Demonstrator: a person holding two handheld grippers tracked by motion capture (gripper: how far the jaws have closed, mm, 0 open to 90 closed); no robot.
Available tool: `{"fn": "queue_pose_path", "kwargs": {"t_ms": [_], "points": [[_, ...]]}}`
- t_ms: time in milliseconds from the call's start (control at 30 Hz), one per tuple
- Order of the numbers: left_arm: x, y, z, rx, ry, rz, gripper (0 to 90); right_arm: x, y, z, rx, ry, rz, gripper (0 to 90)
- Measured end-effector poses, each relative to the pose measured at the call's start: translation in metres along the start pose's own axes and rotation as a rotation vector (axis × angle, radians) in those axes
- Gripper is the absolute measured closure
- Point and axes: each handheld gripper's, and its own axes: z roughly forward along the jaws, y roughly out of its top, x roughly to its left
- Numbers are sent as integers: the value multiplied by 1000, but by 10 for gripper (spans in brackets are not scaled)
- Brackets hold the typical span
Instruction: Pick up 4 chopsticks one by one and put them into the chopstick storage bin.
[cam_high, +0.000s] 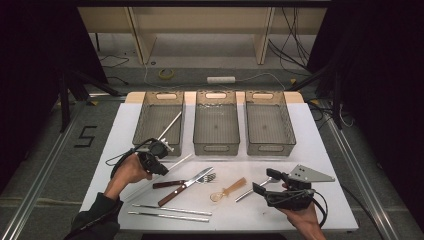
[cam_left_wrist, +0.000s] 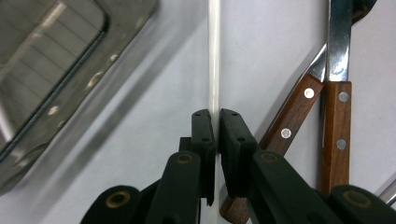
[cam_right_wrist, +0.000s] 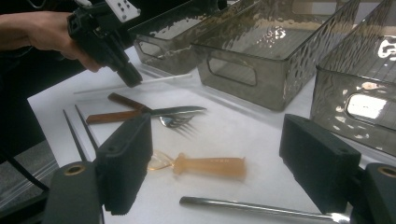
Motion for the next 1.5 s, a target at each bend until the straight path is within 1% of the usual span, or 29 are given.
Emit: {"fn": "queue_pose_path", "kwargs": {"t_ms": [33, 67, 100, 167, 200, 233, 267, 300, 333, 367, 400, 500, 533, 600, 633, 700, 767, 833, 933, 1000, 1033, 1133, 1300, 1433, 1500], "points": [[0, 0, -2, -2, 2, 4, 843, 0, 0, 0, -1, 0, 0, 266], [0, 0, -5, -15, 4, 1, 842, 0, 0, 0, -1, 0, 0, 266], [-1, 1, -7, -12, -6, 0, 842, 0, 0, 0, 0, 0, 0, 266], [-1, 1, -9, -21, -2, 5, 842, -1, 0, 0, 0, -1, 2, 266], [-2, 1, -10, -17, -9, 9, 842, -1, 0, 0, 0, -1, 3, 266], [-3, 2, -11, -30, -9, 6, 842, -1, 0, 0, -1, -1, 2, 266], [-2, 2, -14, -41, -19, 5, 842, -1, 0, 0, -2, -2, 2, 266], [-2, 2, -16, -48, -39, 3, 842, -1, 0, 0, -1, -2, 2, 266], [-2, 2, -18, -62, -40, 3, 842, -1, 0, -1, -1, -2, 3, 266], [-2, 2, -21, -66, -25, 3, 842, -1, 0, -1, -2, -1, 4, 266], [-2, 2, -24, -70, -25, 2, 842, -1, 0, 0, -1, -1, 4, 266], [-2, 1, -35, -107, -27, -4, 841, -1, 0, 0, 1, -1, 2, 266], [-3, 1, -40, -126, -24, -7, 842, -1, 0, 0, 1, 0, 2, 266], [-1, 1, -51, -164, -31, -10, 842, -1, 0, 0, -1, 2, 7, 266], [0, 2, -56, -182, -23, -15, 842, -2, 0, -1, 0, 0, 10, 266], [3, 5, -64, -207, -9, -19, 842, -3, -1, -1, -2, -1, 12, 266], [7, 8, -71, -233, 16, -24, 842, -3, -1, -1, -5, -1, 15, 266], [12, 10, -76, -256, 21, -32, 842, -2, -1, -1, -6, 0, 14, 265], [19, 15, -81, -292, 48, -55, 842, -2, -1, -1, -9, 2, 11, 263], [26, 18, -85, -315, 39, -67, 841, -2, -1, -1, -12, 4, 10, 262], [30, 20, -86, -330, 42, -82, 841, -2, -1, -1, -12, 5, 11, 261], [41, 26, -89, -351, 71, -109, 841, -1, -1, -1, -11, 6, 9, 260], [56, 36, -96, -390, 104, -136, 842, -2, -1, -1, -11, 10, 13, 260], [67, 44, -101, -409, 118, -156, 842, -1, -1, -1, -13, 12, 13, 260], [71, 48, -104, -416, 126, -160, 842, -2, -1, -1, -13, 12, 13, 261]]}}
